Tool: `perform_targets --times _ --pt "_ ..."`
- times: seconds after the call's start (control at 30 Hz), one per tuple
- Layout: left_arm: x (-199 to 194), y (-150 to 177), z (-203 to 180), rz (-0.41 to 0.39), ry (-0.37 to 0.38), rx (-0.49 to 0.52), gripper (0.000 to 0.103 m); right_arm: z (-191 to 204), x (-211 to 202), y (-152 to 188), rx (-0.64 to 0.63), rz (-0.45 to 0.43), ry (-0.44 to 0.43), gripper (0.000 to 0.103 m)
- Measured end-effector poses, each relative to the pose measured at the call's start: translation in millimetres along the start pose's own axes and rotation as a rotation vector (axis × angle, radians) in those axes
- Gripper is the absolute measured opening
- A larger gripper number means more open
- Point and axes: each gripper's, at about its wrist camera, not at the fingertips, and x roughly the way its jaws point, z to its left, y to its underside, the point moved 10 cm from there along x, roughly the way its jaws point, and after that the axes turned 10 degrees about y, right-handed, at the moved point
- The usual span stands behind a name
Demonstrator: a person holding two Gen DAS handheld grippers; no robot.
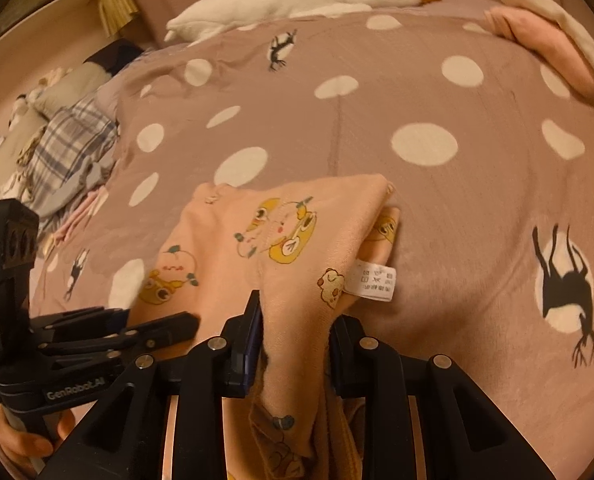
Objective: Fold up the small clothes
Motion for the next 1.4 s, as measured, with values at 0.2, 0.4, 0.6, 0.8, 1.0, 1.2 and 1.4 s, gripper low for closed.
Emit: perform_targets --times 0.2,0.4,0.6,0.8,1.0,1.2,1.4 --pt "-0.2 1.1 5.5 -0.004 -0.026 0.005 0.054 -16.8 6.1 2.2 0.088 0.025 -0.01 0.042" --pt "-4.0 5.3 12.5 -0.007 -0.046 0.001 0.065 -30.5 9.1 5.1 0.174 0.043 -0.031 0.051" --pt "-9.7 13.1 13.1 -0.004 -0.064 0.015 0.067 -32.9 7.4 6.1 0.199 0.05 -0.027 0.052" --pt "-17.1 25.3 13.9 -0.007 -0.082 0.025 0.068 -26.7 -7.9 7.6 0.116 0.016 -0.001 0.052" --pt "-23.1 38.0 13.1 -0.011 -0.105 0.04 0.068 -20.3 -18.9 30.8 -0.001 0.034 0.012 0.052" --pt "-27.7 53.8 14.8 -0.006 -0.131 0.051 0.075 -26.1 -26.1 46.1 -0.081 0.036 0.095 0.055" --pt "-36.8 70.8 11.3 0.006 -0.142 0.061 0.074 -29.6 -35.4 60.0 -0.1 0.046 0.131 0.055"
